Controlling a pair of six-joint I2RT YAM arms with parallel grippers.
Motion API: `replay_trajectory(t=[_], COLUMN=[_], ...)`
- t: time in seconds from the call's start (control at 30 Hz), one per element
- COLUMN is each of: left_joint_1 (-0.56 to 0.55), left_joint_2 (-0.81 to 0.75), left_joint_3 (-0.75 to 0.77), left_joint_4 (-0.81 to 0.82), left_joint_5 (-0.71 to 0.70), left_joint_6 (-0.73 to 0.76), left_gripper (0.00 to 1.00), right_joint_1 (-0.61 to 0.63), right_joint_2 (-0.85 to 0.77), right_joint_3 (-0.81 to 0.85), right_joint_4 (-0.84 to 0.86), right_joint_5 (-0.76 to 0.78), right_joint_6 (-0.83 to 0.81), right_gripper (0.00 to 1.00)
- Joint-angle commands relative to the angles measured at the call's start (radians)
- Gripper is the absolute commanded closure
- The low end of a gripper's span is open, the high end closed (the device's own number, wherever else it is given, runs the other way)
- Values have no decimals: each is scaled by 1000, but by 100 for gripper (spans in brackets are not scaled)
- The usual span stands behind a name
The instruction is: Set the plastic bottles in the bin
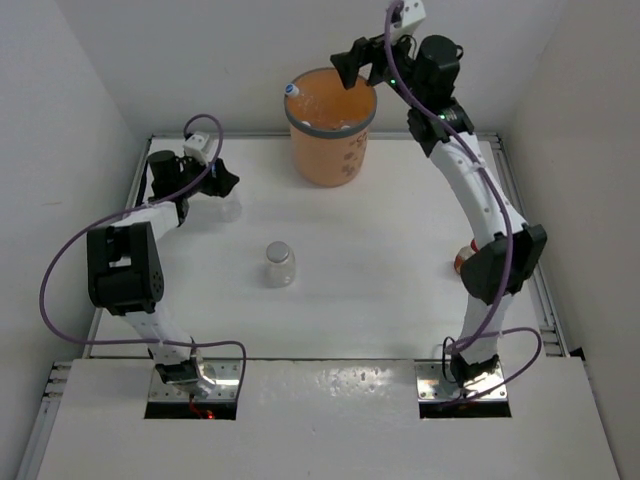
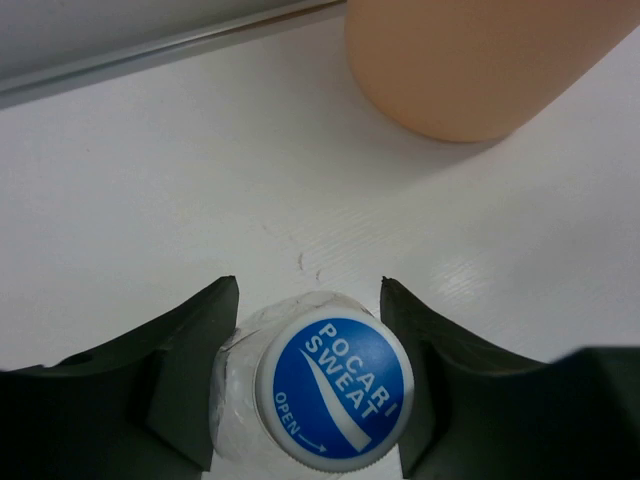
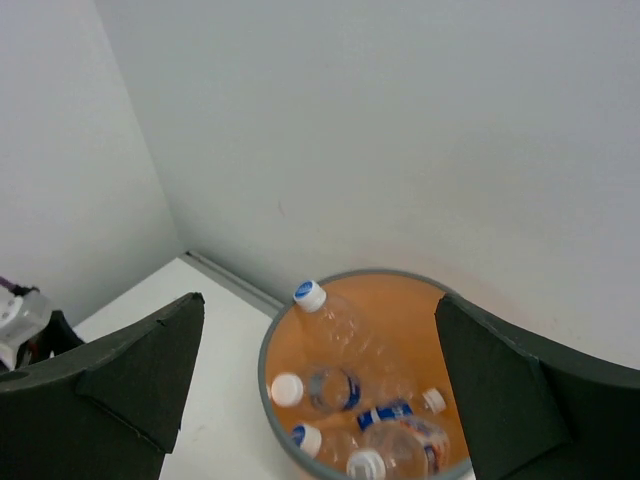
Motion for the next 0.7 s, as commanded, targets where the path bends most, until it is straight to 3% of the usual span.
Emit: replay_trajectory(t=[0.0, 0.1, 0.23, 0.4, 0.53, 0.67], left_joint_1=[5, 14, -18, -107, -191, -303], left_joint_2=[-15, -73, -138, -133, -26, 115], left_joint_3=[22, 88, 263, 508, 686, 801], left_joint_4=[78, 78, 26, 81, 142, 173], left_joint_5=[37, 80, 103, 44, 7, -50], left_joint_6=[-13, -73, -157, -288, -401, -389], left_gripper=[46, 66, 85, 89, 91, 92], right_joint_1=[-42, -95, -207, -313, -391, -451], right_joint_2=[-99, -217, -445, -672, -818, -950], right_joint_3=[-68, -240, -458, -743, -887, -986], right_joint_4=[-95, -148, -238, -304, -358, -419], right_joint_5=[-9, 14, 69, 126, 127, 121], right_joint_6=[24, 10, -18, -42, -62, -62], right_gripper=[4, 4, 4, 3, 2, 2])
